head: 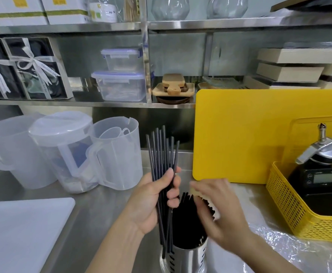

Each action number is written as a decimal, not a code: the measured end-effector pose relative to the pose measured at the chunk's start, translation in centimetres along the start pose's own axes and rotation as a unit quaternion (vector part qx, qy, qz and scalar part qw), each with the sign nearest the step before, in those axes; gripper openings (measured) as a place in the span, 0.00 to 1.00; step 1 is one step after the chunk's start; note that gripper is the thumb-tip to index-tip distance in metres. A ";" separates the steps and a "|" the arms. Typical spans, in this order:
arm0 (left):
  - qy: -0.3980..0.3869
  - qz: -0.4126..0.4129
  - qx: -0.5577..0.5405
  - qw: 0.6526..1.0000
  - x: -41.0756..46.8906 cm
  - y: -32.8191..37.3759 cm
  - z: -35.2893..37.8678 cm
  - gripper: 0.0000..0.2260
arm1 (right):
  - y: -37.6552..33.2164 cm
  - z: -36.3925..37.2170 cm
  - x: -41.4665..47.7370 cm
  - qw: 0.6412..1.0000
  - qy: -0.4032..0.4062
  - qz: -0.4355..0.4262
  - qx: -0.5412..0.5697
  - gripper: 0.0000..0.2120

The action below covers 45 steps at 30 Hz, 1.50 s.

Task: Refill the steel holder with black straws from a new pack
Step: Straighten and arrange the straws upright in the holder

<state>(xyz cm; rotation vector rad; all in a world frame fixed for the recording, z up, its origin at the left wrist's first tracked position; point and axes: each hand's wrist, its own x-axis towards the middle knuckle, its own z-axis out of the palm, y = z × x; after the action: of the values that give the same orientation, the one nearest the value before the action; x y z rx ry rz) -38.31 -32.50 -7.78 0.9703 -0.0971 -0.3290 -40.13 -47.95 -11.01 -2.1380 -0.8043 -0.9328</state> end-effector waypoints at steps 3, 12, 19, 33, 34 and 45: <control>-0.020 0.003 0.069 0.997 -0.5 -0.5 0.4 0.09 | 0.1 -0.6 2.3 0.936 0.051 0.263 0.229 0.05; -0.046 -0.011 0.149 0.988 -1.4 -1.1 1.9 0.07 | -1.3 -1.3 4.5 0.811 0.042 0.396 0.429 0.13; -0.075 -0.029 0.133 0.988 -1.7 -1.2 1.9 0.08 | -2.0 -2.0 4.8 0.794 0.075 0.399 0.453 0.12; -0.116 -0.048 0.119 0.985 -1.5 -2.2 0.6 0.09 | -1.3 -2.6 5.3 0.831 0.068 0.373 0.407 0.04; -0.121 -0.050 0.115 0.985 -1.5 -2.2 0.6 0.10 | -1.3 -2.6 5.4 0.834 0.067 0.370 0.404 0.06; -0.140 -0.074 0.104 0.982 -1.4 -2.2 0.1 0.20 | -0.4 -3.6 6.4 0.829 0.027 0.377 0.412 0.05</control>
<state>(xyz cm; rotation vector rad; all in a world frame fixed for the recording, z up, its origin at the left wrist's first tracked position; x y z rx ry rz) -40.15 -33.27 -9.41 1.1356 -0.3218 -0.6000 -38.27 -48.76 -3.96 -1.4144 -0.1860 -0.1444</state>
